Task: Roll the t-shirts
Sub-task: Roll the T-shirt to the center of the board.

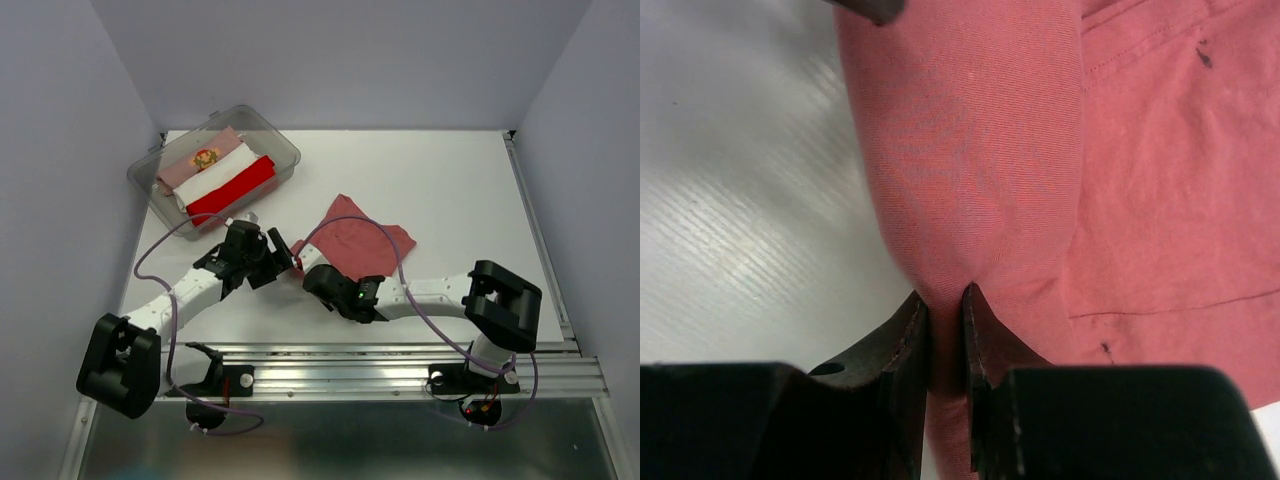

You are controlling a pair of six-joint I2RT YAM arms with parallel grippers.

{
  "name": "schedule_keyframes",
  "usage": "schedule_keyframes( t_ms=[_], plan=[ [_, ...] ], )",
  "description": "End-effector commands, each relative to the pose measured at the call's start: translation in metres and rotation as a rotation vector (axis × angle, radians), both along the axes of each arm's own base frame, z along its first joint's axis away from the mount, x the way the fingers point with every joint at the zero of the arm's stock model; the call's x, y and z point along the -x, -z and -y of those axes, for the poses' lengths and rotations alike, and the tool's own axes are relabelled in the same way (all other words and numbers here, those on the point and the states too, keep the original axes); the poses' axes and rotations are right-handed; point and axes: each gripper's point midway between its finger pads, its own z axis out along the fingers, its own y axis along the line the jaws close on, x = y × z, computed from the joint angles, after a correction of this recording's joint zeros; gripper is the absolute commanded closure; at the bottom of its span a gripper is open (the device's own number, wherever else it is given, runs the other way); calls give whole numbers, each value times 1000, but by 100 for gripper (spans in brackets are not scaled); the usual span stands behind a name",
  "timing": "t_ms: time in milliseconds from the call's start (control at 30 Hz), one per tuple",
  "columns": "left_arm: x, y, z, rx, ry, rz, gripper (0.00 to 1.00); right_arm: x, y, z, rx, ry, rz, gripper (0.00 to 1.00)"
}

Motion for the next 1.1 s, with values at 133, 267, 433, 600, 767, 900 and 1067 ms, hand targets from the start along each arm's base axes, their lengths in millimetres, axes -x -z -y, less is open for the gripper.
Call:
schedule_keyframes(
  t_ms=[133,267,433,600,767,900,1067],
  plan=[
    [-22,10,20,129,-67,59,14,3,-21,-15,-110,-31,-12,99],
    [-28,14,27,165,-76,75,16,4,-21,-17,-111,-40,-16,99],
    [-30,22,37,202,-77,72,22,4,-21,-17,-120,-44,-28,99],
    [-30,30,39,192,-84,53,53,2,-21,-14,-110,-38,-18,99],
    [-26,34,32,159,-115,30,100,-1,-25,-5,-82,-22,7,65],
    [-25,29,23,132,-152,27,100,-4,-50,-3,-97,-13,37,37],
    [-23,25,13,84,-196,0,100,-14,-87,4,-80,22,136,25]
  ],
)
